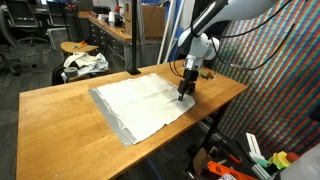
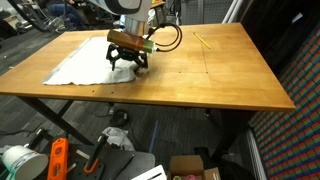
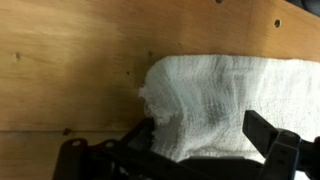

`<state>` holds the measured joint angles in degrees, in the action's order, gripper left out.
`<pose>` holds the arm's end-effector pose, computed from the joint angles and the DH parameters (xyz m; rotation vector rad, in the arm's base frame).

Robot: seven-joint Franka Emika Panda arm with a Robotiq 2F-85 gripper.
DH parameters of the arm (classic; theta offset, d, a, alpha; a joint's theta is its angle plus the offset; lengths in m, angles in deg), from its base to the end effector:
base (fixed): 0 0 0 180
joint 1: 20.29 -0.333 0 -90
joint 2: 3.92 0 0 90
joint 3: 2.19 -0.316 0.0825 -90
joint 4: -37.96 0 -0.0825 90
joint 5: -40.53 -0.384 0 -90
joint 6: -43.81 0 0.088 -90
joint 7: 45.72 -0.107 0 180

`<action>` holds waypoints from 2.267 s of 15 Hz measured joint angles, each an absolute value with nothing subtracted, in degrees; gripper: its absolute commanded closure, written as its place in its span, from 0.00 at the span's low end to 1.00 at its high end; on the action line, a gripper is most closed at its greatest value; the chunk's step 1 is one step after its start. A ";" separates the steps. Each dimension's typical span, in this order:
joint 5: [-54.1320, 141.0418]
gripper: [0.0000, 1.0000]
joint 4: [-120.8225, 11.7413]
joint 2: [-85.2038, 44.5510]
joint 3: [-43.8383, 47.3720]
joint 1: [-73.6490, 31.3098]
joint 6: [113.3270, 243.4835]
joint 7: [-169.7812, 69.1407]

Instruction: Fold the cloth in half

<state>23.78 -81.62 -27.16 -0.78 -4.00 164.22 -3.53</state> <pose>0.5190 -0.1514 0.2034 -2.7309 -0.3140 0.3220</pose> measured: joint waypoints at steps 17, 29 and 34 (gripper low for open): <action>25.79 1.00 -79.02 -28.07 -0.18 -3.53 158.91 -3.99; 30.84 0.95 -83.98 -24.09 -0.23 -10.87 171.50 -25.38; 38.87 0.96 -86.50 -20.95 -0.01 -16.02 175.08 -40.73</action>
<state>38.87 -86.50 -20.95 -0.01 -16.02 175.08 -40.73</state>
